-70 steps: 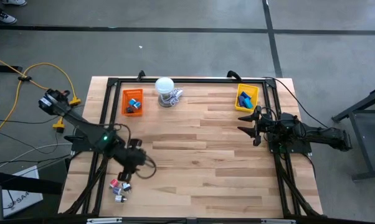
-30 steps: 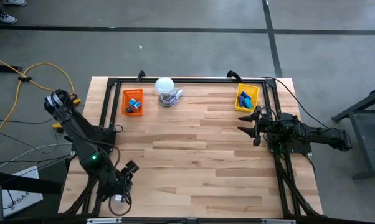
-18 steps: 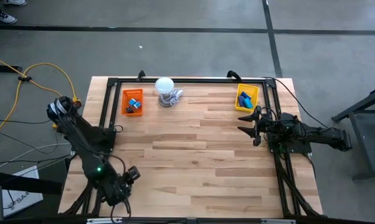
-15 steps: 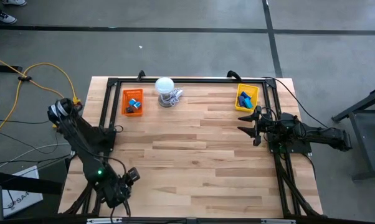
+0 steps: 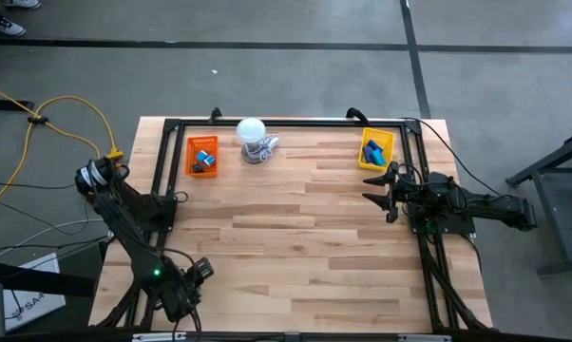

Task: Pick & Place Office items
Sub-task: Put the black charger adapter into the orange basket

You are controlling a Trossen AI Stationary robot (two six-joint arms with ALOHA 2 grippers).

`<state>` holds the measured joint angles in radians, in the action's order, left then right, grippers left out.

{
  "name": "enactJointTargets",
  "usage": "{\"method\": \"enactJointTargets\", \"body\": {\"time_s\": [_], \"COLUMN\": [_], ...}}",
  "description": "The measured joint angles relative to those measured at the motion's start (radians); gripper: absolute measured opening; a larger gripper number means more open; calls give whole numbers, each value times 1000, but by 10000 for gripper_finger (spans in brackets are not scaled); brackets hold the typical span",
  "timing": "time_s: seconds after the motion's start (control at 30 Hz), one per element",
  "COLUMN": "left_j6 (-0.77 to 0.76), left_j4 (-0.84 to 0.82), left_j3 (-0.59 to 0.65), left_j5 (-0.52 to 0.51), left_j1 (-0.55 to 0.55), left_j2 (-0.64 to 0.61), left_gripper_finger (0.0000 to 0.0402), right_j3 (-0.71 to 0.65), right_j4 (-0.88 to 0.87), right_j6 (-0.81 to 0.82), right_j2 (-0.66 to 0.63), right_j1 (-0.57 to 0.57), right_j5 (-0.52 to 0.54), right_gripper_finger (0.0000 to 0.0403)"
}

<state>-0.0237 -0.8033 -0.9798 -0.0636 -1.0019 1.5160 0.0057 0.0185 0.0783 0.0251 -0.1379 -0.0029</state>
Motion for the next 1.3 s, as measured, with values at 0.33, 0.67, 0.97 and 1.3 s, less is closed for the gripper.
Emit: {"method": "enactJointTargets", "body": {"time_s": [0.33, 0.67, 0.97, 1.3], "left_j6": [-13, -52, -55, -52], "left_j4": [-2, 1, 36, 43], "left_j3": [2, 37, 68, 68], "left_j5": [-21, -27, -28, -28], "left_j1": [-8, -8, -11, -11], "left_j2": [38, 38, 38, 38], "left_gripper_finger": [183, 183, 183, 182], "right_j3": [0, 0, 0, 0], "right_j4": [0, 0, 0, 0], "right_j6": [0, 0, 0, 0], "right_j2": [0, 0, 0, 0], "right_j1": [0, 0, 0, 0], "right_j5": [0, 0, 0, 0], "right_gripper_finger": [195, 195, 195, 195]}}
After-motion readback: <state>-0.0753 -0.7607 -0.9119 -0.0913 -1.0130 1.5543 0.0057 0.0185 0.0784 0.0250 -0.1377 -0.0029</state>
